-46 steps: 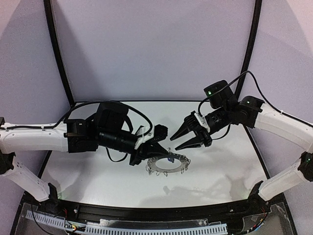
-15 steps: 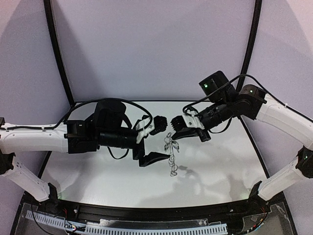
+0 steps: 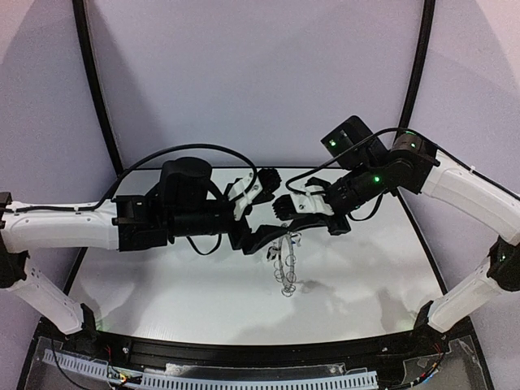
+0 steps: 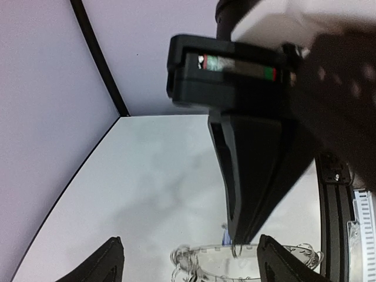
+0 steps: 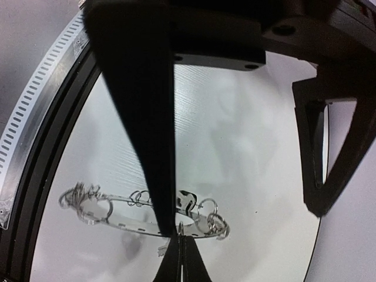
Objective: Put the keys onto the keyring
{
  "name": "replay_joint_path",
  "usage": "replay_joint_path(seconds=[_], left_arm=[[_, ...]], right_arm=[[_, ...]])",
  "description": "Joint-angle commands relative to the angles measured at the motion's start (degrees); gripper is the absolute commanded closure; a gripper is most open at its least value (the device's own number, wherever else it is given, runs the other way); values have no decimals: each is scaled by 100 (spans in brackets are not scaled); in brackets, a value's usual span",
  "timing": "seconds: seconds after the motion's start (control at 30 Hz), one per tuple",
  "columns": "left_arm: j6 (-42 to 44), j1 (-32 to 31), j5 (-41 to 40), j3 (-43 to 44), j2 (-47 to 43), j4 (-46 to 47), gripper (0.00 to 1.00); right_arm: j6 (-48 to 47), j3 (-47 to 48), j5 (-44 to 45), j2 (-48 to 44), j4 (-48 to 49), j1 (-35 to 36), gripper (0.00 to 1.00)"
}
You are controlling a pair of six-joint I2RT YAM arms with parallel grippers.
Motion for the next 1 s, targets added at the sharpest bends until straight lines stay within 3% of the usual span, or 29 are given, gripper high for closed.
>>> replay_joint_path(seconds=[0.0, 0.33, 0.57, 0.83, 0.97], left_arm=[[60, -19, 182, 363, 250, -246, 25], [128, -24, 596, 171, 209, -349, 45], [-119, -25, 710, -487, -48, 597, 49], [-163, -19, 771, -606, -166, 752, 51], [-49, -17, 872, -338, 2, 540, 58]], right_arm=[[475, 225, 321, 51, 138, 91, 100], [692, 106, 157, -97, 394, 86, 100], [763, -107, 102, -292, 716, 91, 100], [806, -142, -88, -332, 797, 83, 100], [844, -107, -191, -301, 813, 82, 100]])
